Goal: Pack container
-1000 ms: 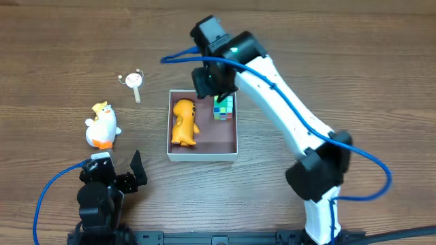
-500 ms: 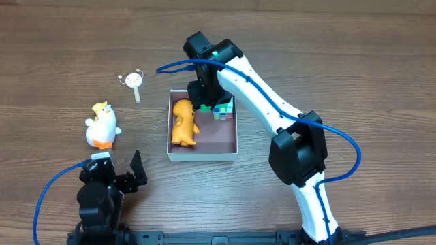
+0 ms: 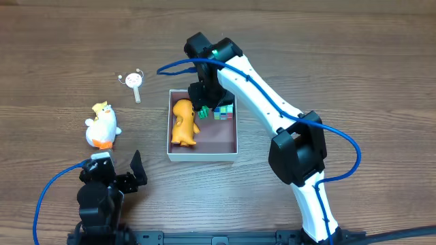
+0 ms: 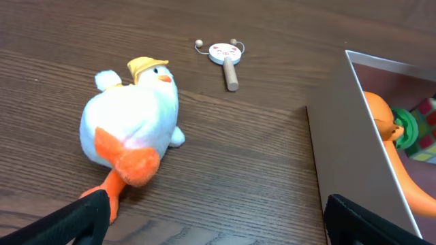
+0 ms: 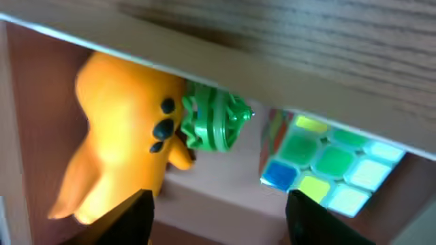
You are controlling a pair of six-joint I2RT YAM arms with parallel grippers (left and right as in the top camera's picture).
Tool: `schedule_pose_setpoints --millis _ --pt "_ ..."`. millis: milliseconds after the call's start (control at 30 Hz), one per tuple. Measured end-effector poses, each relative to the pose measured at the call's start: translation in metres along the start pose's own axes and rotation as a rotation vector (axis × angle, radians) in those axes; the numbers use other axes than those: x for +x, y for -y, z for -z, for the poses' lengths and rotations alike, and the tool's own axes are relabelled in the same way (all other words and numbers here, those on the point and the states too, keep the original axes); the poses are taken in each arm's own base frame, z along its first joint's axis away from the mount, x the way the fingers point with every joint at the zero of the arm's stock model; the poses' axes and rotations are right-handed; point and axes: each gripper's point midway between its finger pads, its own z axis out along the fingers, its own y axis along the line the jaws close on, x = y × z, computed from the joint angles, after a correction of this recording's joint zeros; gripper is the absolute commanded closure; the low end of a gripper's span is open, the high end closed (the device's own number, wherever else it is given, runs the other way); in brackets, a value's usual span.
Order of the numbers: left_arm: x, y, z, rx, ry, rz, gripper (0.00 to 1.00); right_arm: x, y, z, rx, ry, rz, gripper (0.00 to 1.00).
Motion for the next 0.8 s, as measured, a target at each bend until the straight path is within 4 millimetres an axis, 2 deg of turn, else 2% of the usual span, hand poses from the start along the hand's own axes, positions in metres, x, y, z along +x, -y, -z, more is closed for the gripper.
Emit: schedule_pose_setpoints --millis 33,67,167,233,367,400,433,467,500,533,567,667,767,800 --pt "0.0 0.0 0.0 0.0 0.0 0.0 0.0 -0.005 0.001 0.014 -0.003 0.019 -0.006 0.26" --pt "0.0 0.0 0.0 0.0 0.0 0.0 0.0 -0.013 0.006 0.033 -0.001 0.056 -0.017 0.18" --pt "0.0 0.0 0.0 0.0 0.0 0.0 0.0 -0.027 0.037 0.097 0.027 0.171 -0.079 0.07" --pt "0.0 0.0 0.0 0.0 0.0 0.0 0.0 -0.046 0.079 0.151 0.02 0.331 -0.186 0.06" --pt "0.0 0.0 0.0 0.0 0.0 0.0 0.0 -0.042 0.163 0.201 0.046 0.444 -0.375 0.02" --pt "0.0 0.0 0.0 0.0 0.0 0.0 0.0 -0.035 0.197 0.218 0.066 0.481 -0.45 0.01" --pt "0.0 0.0 0.0 0.0 0.0 0.0 0.0 -0.028 0.222 0.229 0.082 0.503 -0.499 0.01" --pt "0.0 0.0 0.0 0.0 0.0 0.0 0.0 -0.025 0.236 0.234 0.092 0.514 -0.527 0.0" --pt "0.0 0.0 0.0 0.0 0.0 0.0 0.0 -0.016 0.264 0.242 0.111 0.53 -0.585 0.0" --pt "0.0 0.0 0.0 0.0 0.0 0.0 0.0 -0.01 0.278 0.241 0.125 0.521 -0.616 0.0" --pt "0.0 0.0 0.0 -0.001 0.0 0.0 0.0 0.0 0.291 0.231 0.137 0.473 -0.652 0.0" --pt "-0.003 -0.005 0.0 -0.028 0.014 -0.006 0.0 0.033 0.331 0.172 0.165 0.258 -0.764 0.0" --pt "-0.021 0.006 0.001 0.025 0.088 0.0 0.0 0.052 0.355 0.135 0.166 0.15 -0.827 0.0" --pt "-0.028 0.011 0.001 0.054 0.117 0.002 0.0 0.055 0.363 0.129 0.168 0.144 -0.844 0.0"
